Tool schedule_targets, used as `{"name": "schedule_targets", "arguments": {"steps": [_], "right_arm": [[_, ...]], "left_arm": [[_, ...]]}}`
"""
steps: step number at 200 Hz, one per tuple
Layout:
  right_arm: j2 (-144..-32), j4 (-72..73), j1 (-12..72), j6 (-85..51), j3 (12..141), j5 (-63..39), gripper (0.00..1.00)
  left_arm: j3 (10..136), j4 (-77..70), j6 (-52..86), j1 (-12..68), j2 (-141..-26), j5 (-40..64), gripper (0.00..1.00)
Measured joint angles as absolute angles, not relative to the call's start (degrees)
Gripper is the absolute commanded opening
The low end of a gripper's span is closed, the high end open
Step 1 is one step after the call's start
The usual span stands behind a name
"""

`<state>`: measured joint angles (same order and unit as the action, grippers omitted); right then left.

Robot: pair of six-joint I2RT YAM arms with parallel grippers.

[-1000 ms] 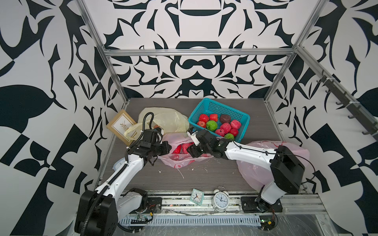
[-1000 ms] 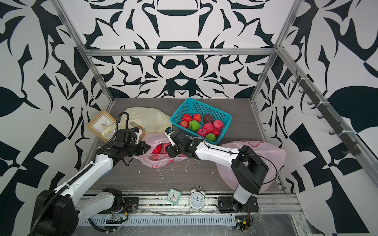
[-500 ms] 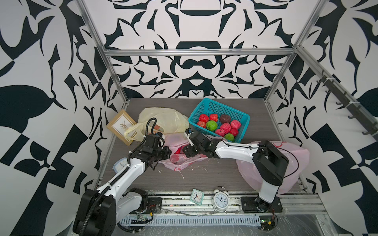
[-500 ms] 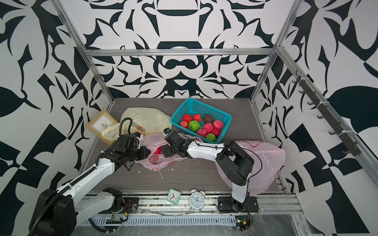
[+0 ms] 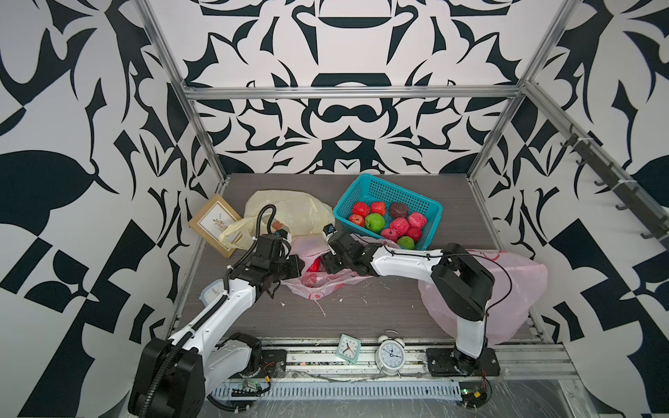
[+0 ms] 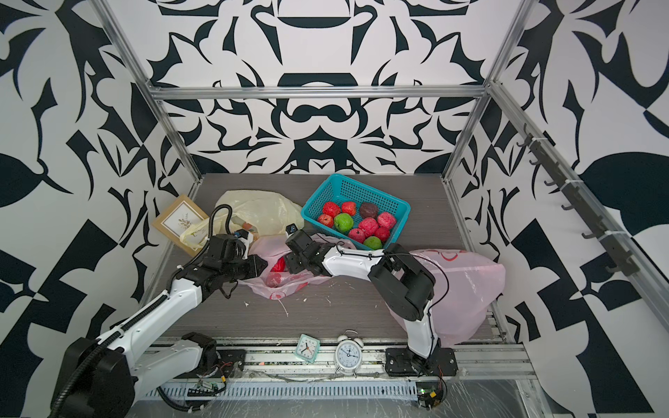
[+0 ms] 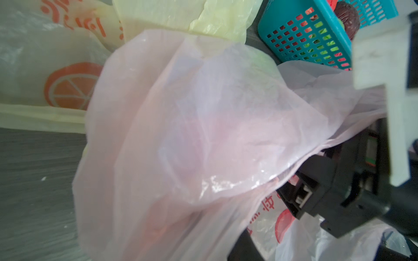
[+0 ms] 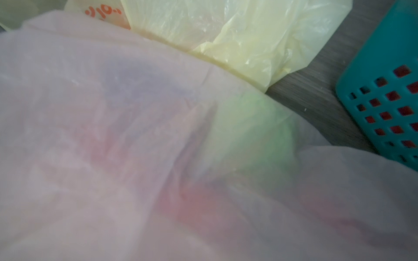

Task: Untie the knot of a plastic bag & take out the apple
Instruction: Pick up the apple from the plastic bag, then place the apple in the basket.

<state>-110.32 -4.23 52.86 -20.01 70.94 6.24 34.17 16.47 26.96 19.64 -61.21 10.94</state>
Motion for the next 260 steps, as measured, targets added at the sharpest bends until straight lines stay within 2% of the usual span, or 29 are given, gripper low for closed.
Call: {"name": "schedule_targets", "arguments": {"steps": [15, 26, 60, 120, 139, 156, 177, 199, 232, 260], "right_arm": [[-110.3, -5.1, 52.9, -19.6, 71.2, 5.9, 0.49], [-110.3, -5.4, 52.9, -19.8, 71.3, 5.2, 0.45], [-106.6, -6.5, 52.9, -18.6, 70.5, -0.6, 0.43], [-86.2, -7.0, 52.4, -13.9, 69.6, -16.0, 0.43], [-81.8, -7.0, 52.1, -13.1, 69.7, -16.0, 0.43], [-79.9, -7.8, 51.0, -11.5, 71.3, -11.3, 0.41], [-81.2, -9.1, 47.6, -9.7, 75.4, -4.6, 0.4], [-85.7, -9.2, 40.6, -9.0, 79.7, 0.4, 0.4], [-98.5, -10.8, 31.4, -8.8, 85.8, 5.1, 0.4], [-109.9, -14.9, 28.1, -8.8, 90.6, 7.9, 0.4]], "left_arm": [[34.8, 16.8, 27.0, 19.6, -61.1, 10.2, 0.21], [35.2, 16.9, 27.0, 19.6, -61.0, 9.8, 0.22], [35.6, 17.0, 26.9, 19.6, -60.4, 8.4, 0.23], [34.5, 14.2, 26.5, 19.7, -60.6, 6.9, 0.23], [32.8, 12.1, 26.3, 20.3, -60.9, 7.3, 0.23], [31.6, 11.2, 25.9, 21.5, -62.0, 7.7, 0.23], [31.1, 10.9, 25.3, 23.2, -63.2, 7.9, 0.23], [31.1, 10.4, 24.8, 24.5, -64.0, 7.9, 0.23], [31.1, 10.1, 24.1, 24.8, -64.1, 7.8, 0.23], [31.2, 10.2, 23.7, 24.8, -64.0, 7.8, 0.24]]}}
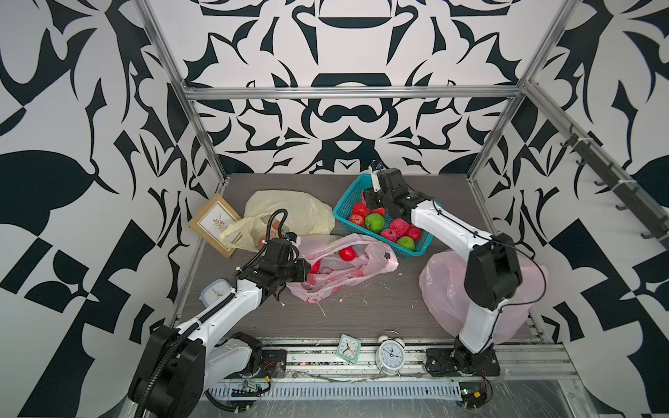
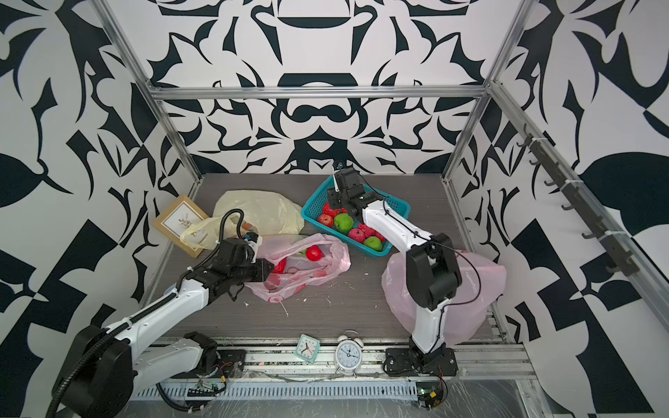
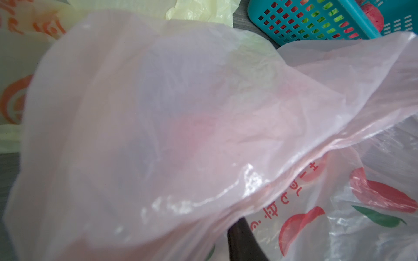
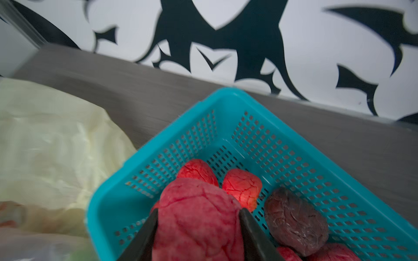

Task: Untie the knot of a plastic bag & take out the apple
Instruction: Place the apple in the basket.

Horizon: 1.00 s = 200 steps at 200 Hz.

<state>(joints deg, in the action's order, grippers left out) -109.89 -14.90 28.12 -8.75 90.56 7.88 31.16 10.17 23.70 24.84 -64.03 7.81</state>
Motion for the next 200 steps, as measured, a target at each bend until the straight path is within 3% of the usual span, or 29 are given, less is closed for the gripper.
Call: {"name": "schedule_targets", "arguments": {"steps": [64, 142, 200], "right_arm": [[-116.0, -20.9, 26.5, -7.4, 94.7, 17.1, 0.41], [-116.8, -25.4, 23.0, -7.0, 94.8, 16.7, 0.49], [-116.8, -26.8, 22.0, -6.1, 95.1, 14.5, 0.69]], "left_arm": [[33.3, 12.8, 22.3, 24.8, -63.0, 7.6, 0.24], [35.0, 14.4, 21.9, 24.8, -62.9, 7.5, 0.24], [35.4, 15.0, 21.6, 24.8, -62.9, 7.5, 0.25]]}}
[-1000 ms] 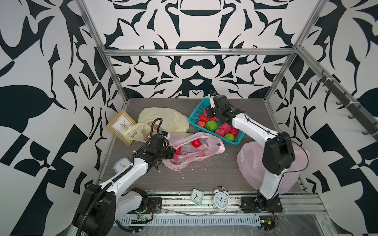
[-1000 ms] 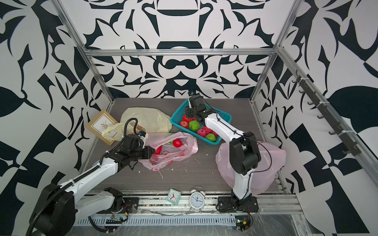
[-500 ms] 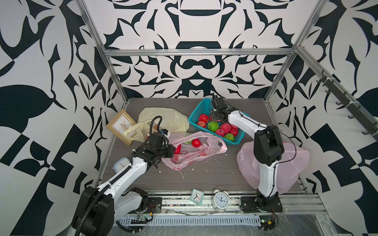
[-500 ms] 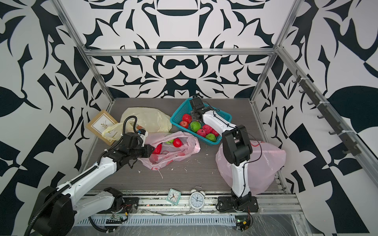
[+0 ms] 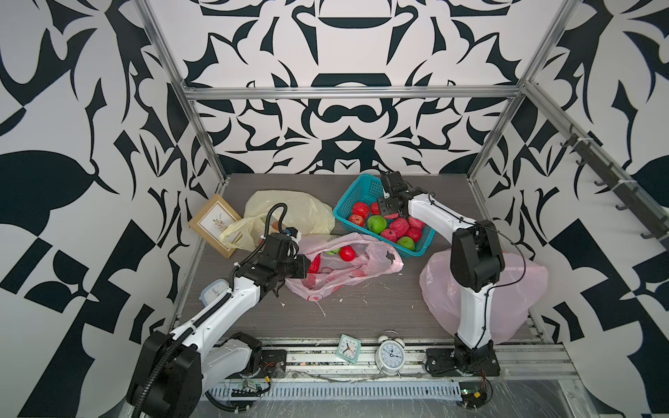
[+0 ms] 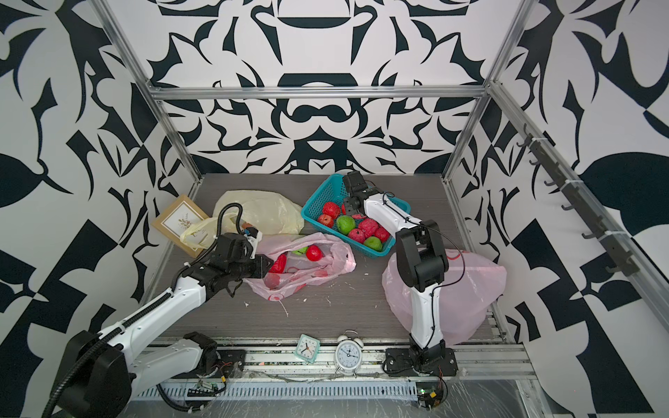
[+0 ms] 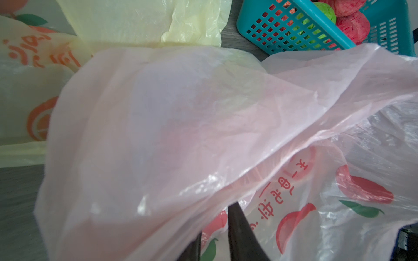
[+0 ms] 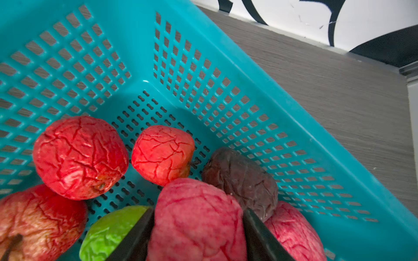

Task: Untie the knot of a plastic bag & take out the apple
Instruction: Place the apple in the basket.

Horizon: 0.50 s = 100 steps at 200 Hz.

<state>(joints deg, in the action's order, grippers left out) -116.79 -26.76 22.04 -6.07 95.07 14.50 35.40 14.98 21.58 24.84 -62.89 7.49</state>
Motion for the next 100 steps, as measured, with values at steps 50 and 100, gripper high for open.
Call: {"name": "schedule_targets", "arguments": {"steps": [50, 100], "right_arm": [[-116.1, -28.6, 20.3, -6.1, 94.7, 10.2, 0.81], [-100.6, -24.5, 20.0, -6.0, 86.1, 1.2, 0.82]], "left_arm": [[35.6, 15.5, 21.6, 24.8, -63.0, 7.5, 0.25], [35.7, 15.5, 21.6, 24.8, -63.2, 7.5, 0.24]]}}
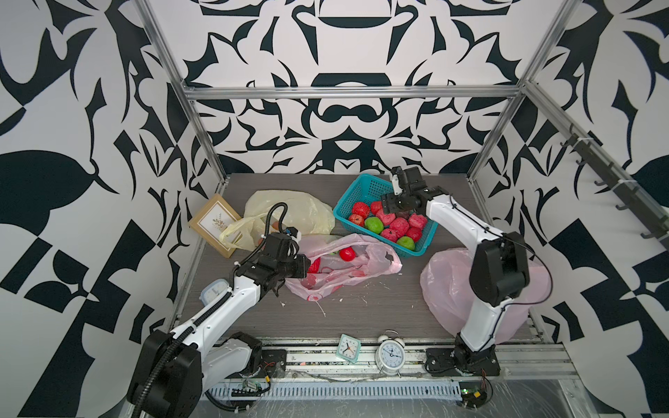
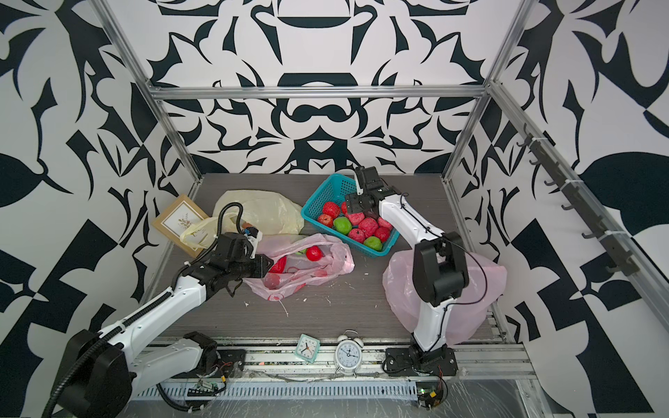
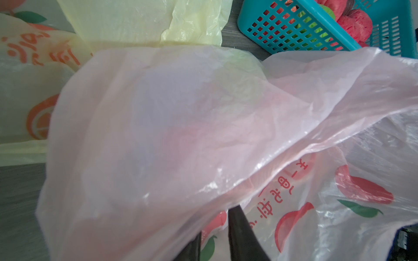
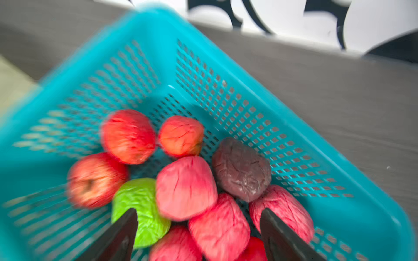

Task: Untie the knot of a plastic bag & take out the apple
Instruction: Place the apple in the basket, then pick up the apple from the plastic bag.

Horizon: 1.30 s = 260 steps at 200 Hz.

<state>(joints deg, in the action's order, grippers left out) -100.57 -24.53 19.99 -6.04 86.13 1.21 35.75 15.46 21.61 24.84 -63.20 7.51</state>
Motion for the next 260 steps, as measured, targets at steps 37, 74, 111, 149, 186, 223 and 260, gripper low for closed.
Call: {"name": "schedule_targets", "arguments": {"steps": [37, 74, 111, 149, 186, 223, 260], "right_arm": [[-81.1, -17.2, 23.8, -4.3, 79.3, -14.0, 0.7], [-75.2, -16.4, 37.9, -0.8, 78.6, -27.5, 0.63], [-81.2, -15.5, 49.1, -4.4, 71.5, -31.7, 0.57], [-92.2, -14.4, 53.6, -11.7, 67.4, -24.1, 0.51], [-98.3, -10.2, 55.2, -17.0, 67.3, -12.7, 0.52], [-98.9, -4.0, 55.2, -19.7, 66.7, -6.9, 0.57], [-97.8, 0.2, 55.2, -20.7, 65.5, -4.4, 0.54]], "left_arm": [[35.7, 15.3, 21.6, 24.8, -63.4, 7.4, 0.24], [35.7, 15.0, 21.8, 24.8, -63.5, 6.9, 0.23], [35.7, 15.7, 23.0, 24.9, -62.6, 3.2, 0.22], [35.7, 16.2, 23.7, 24.9, -58.3, 0.3, 0.21], [34.5, 16.1, 25.3, 24.9, -57.9, -0.2, 0.2], [31.7, 16.4, 26.6, 24.9, -57.9, -0.4, 0.19], [31.2, 16.8, 26.8, 24.9, -56.7, -1.6, 0.18]]}}
